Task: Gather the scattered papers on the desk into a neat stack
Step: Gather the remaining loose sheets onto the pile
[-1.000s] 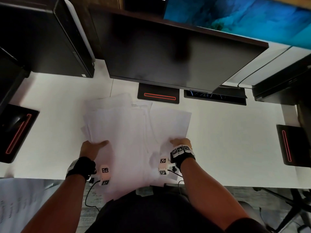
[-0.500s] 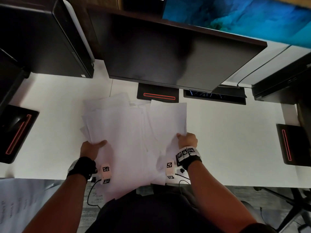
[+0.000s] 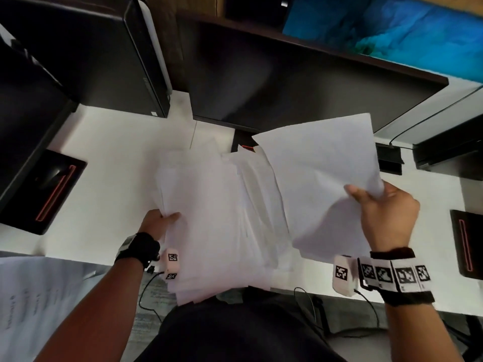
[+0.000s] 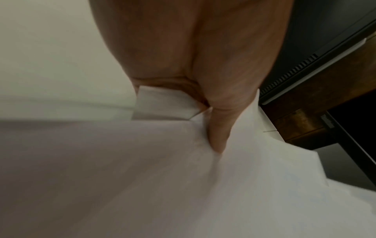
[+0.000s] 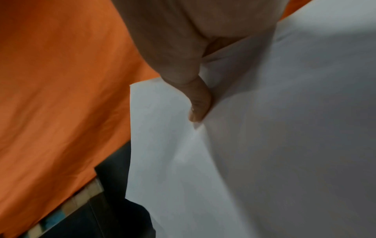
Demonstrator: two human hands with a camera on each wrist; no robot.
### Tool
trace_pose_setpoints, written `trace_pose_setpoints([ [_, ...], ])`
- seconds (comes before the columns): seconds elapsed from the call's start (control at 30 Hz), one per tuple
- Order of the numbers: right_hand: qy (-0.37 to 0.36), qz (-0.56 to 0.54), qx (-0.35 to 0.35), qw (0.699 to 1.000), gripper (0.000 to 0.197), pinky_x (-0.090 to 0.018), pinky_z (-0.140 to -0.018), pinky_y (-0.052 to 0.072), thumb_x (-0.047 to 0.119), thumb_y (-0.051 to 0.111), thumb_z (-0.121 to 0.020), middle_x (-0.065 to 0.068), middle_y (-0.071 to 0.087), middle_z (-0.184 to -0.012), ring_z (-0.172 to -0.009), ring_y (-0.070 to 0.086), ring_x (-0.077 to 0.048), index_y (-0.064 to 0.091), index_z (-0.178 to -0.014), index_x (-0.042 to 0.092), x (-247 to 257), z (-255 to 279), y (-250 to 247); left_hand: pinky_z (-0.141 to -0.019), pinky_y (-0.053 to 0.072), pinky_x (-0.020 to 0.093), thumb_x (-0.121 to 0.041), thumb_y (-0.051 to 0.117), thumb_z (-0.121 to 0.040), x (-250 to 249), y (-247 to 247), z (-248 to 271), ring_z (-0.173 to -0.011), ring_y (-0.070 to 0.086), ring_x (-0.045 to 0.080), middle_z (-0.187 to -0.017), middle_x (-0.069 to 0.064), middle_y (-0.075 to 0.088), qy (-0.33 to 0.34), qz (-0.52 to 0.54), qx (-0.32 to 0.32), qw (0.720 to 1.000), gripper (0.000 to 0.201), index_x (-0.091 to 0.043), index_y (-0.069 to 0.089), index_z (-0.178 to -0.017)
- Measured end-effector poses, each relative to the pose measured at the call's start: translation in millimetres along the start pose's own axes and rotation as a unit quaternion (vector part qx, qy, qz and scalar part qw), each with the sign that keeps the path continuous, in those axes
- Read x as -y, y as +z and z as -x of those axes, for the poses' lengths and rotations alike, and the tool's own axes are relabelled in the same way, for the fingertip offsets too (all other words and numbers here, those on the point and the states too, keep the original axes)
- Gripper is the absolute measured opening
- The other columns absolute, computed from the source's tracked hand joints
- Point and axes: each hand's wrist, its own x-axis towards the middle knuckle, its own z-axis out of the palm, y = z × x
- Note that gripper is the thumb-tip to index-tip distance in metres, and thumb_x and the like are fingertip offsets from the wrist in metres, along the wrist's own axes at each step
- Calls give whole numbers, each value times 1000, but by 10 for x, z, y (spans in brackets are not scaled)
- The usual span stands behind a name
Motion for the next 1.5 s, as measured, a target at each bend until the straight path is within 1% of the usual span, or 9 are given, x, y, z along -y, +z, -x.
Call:
trace_pose_setpoints([
  [0.2,-65,60,-59,994,51,-40,-59,49,54,72,-79,-26,68,-74,-61,60,-38,72,-89,4,151,-94,-374,-75,49,31,-21,77,-87,6,-6,3,-85,68,28,-98,17,73,-2,-1,1,1000,30,4,73,-104],
  [0.37,-23,-64,-25,997,65,-44,-73,57,82,59,-71,-1,74,-91,-78,70,-25,69,-100,25,-40,-163,-741,-73,49,29,-18,75,-89,-27,-9,48,-84,66,26,-99,17,72,-8,11,-6,1000,29,4,72,-106],
  [0.53,-22,-134,89,987,51,-37,-80,57,70,61,-81,9,72,-98,-87,70,-9,70,-108,28,160,22,-1014,-72,52,31,-19,77,-87,-10,-13,30,-89,69,31,-100,18,73,-19,20,-3,1000,31,5,72,-105],
  [0.7,29,-180,50,982,28,-22,-49,53,39,81,-75,-5,70,-76,-55,63,1,69,-82,16,470,101,-283,-70,47,31,-24,75,-81,-50,-16,98,-92,56,21,-87,15,65,-41,5,-19,999,39,5,65,-105],
  [0.83,110,-128,141,976,33,-29,-62,50,33,81,-76,-13,72,-82,-74,68,-23,73,-89,3,303,135,822,-108,33,23,-8,58,-98,62,-104,137,-143,37,22,-163,16,24,-108,-180,-12,978,77,-2,10,-158],
  [1.0,127,-8,261,957,36,-33,-78,52,34,69,-87,-21,73,-103,-97,68,-35,73,-104,3,14,438,1851,-73,39,27,2,50,-96,-101,-38,38,-93,54,18,-104,24,64,-24,-123,-33,992,23,14,64,-109],
  [1.1,118,41,286,950,32,-37,-85,52,26,62,-92,-20,71,-111,-105,64,-38,69,-115,6,-136,563,2085,-69,38,30,3,52,-89,17,-45,-28,-80,52,19,-78,14,61,-10,-85,-8,996,22,-1,62,-71],
  [1.27,90,78,225,967,36,-39,-86,51,14,54,-95,-19,68,-113,-106,63,-39,63,-129,21,-226,576,2068,-72,41,29,0,52,-89,52,-74,-32,-78,54,20,-83,18,67,-4,-71,-1,997,18,5,67,-80],
  [1.5,-1,50,107,993,11,-33,-66,40,3,53,-89,-21,68,-86,-80,63,-42,63,-91,7,-186,385,1767,-76,44,29,5,54,-86,27,-72,-57,-86,61,22,-91,16,70,16,-88,1,996,18,3,72,-85],
])
